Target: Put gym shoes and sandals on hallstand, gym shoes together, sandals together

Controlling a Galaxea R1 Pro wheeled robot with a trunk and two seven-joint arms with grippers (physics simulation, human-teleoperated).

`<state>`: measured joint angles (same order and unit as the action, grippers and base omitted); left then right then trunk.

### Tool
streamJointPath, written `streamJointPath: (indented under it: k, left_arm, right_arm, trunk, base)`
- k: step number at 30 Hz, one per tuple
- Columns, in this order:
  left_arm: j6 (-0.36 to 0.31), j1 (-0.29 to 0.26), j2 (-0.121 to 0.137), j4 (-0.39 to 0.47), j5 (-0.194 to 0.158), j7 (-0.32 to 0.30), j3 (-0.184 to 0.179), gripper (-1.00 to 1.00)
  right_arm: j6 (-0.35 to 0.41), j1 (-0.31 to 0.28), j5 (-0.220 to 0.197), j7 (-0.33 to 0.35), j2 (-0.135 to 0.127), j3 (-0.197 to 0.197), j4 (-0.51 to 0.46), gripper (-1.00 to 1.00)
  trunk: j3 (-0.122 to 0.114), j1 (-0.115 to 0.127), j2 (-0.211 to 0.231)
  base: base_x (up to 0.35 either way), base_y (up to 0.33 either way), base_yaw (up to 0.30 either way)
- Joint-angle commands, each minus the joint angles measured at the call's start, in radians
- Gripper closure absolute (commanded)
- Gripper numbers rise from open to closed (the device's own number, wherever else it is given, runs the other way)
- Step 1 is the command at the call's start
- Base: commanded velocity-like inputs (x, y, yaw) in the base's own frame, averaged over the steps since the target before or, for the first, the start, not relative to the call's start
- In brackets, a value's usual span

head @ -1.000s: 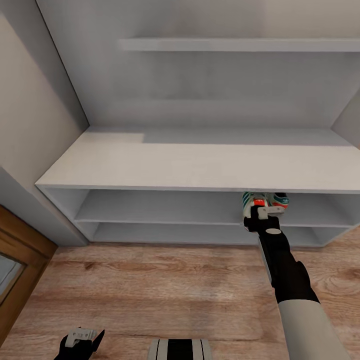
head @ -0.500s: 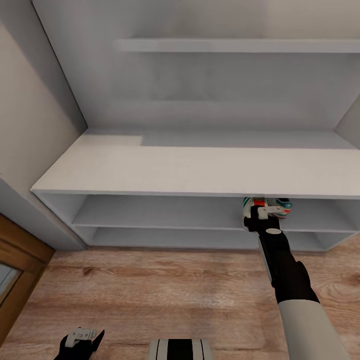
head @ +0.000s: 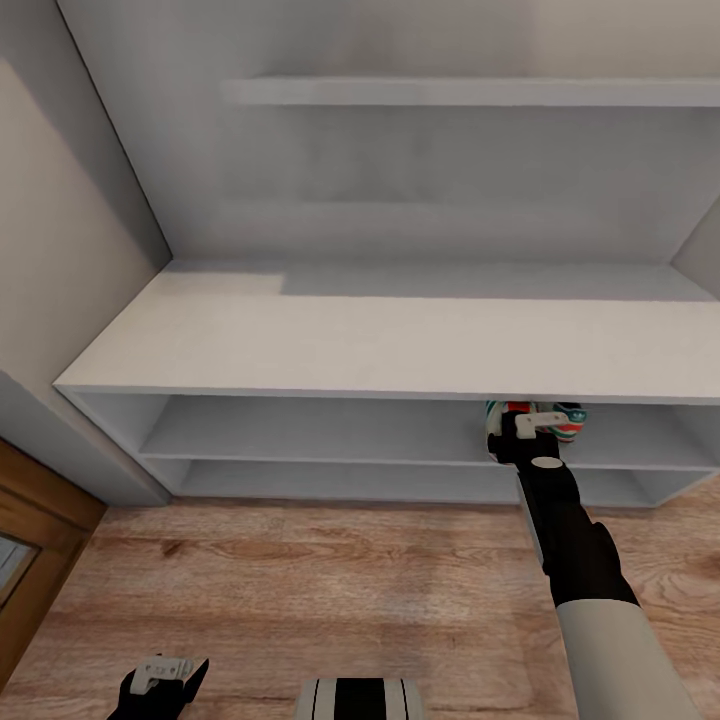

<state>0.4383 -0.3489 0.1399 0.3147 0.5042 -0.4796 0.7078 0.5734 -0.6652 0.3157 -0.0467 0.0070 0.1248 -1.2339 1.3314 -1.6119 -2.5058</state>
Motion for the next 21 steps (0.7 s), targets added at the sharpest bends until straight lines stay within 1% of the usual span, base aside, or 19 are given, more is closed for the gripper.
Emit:
streamJointPath:
  k: [1, 21]
  left_arm:
    - [0.005, -0.001, 0.000, 0.000, 0.008, -0.005, 0.009, -1.00]
    - [0.003, -0.001, 0.000, 0.000, 0.008, -0.005, 0.009, -1.00]
  right_arm:
    - [0.004, -0.001, 0.002, -0.001, 0.001, 0.001, -0.001, 1.00]
    - [0.001, -0.001, 0.001, -0.001, 0.001, 0.007, 0.022, 1.00]
  trunk:
    - [0.001, 0.000, 0.000]
    - [0.004, 0.000, 0.000]
  base:
    - [0.000, 0.000, 0.000]
    - [0.000, 0.000, 0.000]
